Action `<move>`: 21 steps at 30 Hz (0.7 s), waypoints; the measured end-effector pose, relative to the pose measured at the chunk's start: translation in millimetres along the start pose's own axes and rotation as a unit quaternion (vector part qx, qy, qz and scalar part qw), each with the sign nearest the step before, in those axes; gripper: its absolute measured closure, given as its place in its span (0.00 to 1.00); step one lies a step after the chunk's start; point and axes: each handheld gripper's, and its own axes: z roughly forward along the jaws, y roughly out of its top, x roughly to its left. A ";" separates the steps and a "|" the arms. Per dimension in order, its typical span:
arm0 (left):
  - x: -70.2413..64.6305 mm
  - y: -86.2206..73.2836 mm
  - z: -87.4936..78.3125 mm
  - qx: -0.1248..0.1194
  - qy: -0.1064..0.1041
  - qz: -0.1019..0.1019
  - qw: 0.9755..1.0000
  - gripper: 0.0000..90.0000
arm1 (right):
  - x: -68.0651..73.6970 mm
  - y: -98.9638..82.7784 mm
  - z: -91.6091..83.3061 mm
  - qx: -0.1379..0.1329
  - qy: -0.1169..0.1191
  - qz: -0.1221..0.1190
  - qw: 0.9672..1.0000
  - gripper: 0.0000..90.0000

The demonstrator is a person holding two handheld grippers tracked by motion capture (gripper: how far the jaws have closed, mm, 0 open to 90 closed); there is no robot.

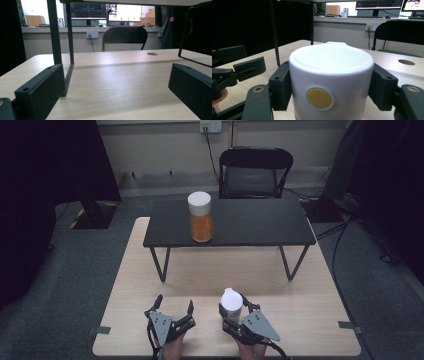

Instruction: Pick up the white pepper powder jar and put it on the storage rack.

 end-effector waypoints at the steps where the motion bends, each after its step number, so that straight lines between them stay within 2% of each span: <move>1: 0.0 0.1 0.0 0.000 0.000 0.000 1.000 0.00 | -0.6 1.1 -0.2 0.001 0.001 0.001 1.000 0.34; 21: 0.0 0.0 0.0 0.000 0.000 0.000 1.000 0.00 | -10.5 25.2 0.0 0.015 0.021 -0.004 1.000 0.34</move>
